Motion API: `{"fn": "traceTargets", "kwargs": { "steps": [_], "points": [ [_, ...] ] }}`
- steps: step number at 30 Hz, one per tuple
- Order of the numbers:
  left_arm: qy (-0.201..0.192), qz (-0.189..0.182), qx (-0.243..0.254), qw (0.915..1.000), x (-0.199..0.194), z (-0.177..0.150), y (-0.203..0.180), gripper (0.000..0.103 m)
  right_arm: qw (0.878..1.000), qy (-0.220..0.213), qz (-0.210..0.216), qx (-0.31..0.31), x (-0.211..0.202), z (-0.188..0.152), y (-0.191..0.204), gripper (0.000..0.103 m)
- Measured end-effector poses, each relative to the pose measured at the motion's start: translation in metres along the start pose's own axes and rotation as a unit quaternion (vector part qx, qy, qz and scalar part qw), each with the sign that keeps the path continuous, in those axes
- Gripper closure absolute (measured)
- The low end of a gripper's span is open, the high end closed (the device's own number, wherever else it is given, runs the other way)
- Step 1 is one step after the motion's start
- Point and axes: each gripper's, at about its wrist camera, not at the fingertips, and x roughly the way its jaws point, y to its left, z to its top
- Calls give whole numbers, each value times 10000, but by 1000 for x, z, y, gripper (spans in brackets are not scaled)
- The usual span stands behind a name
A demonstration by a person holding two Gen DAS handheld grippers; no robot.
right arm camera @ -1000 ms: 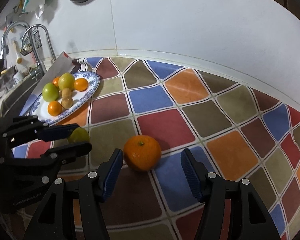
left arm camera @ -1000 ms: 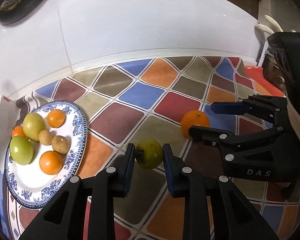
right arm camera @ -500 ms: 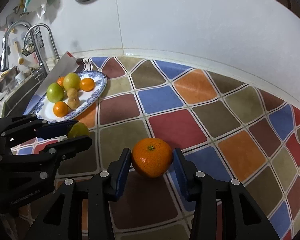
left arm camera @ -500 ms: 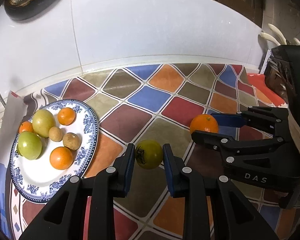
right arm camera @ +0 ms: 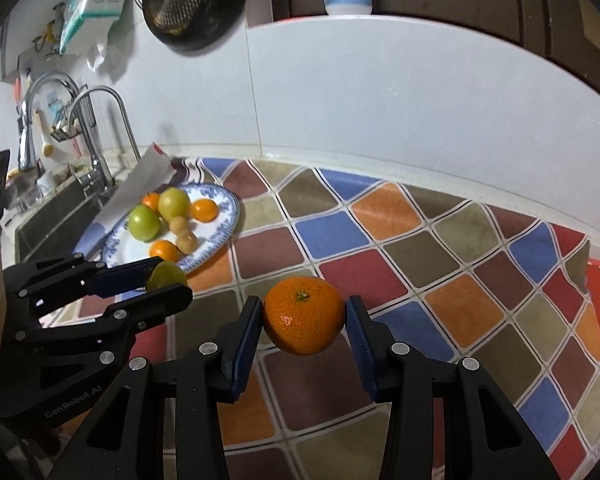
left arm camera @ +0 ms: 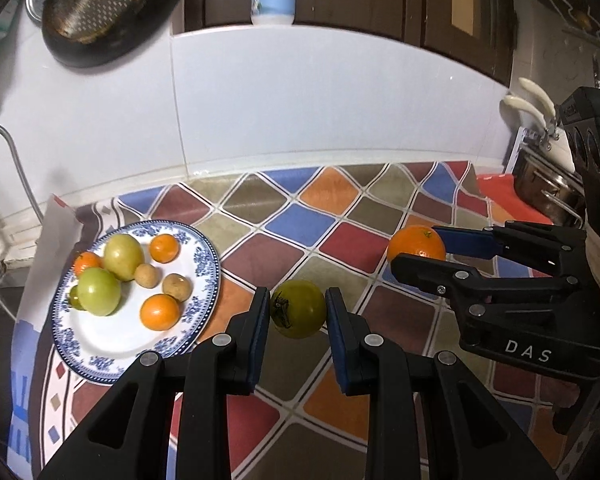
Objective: Organize fruits
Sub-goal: 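Carry the green fruit and the orange over the plate and lower them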
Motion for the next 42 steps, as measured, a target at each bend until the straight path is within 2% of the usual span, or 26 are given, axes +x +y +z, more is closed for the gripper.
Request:
{"fn": "traceTargets", "kwargs": {
  "steps": [11, 21, 42],
  "points": [
    [-362, 25, 33, 9993, -45, -4, 2, 75, 9994, -344, -66, 30, -42, 1, 27, 59],
    [-588, 83, 24, 9982, -79, -11, 19, 75, 9979, -643, -43, -10, -71, 5, 59, 59],
    [-799, 337, 45, 9962, -123, -22, 92, 75, 9964, -822, 176, -85, -65, 21, 141, 59]
  ]
}}
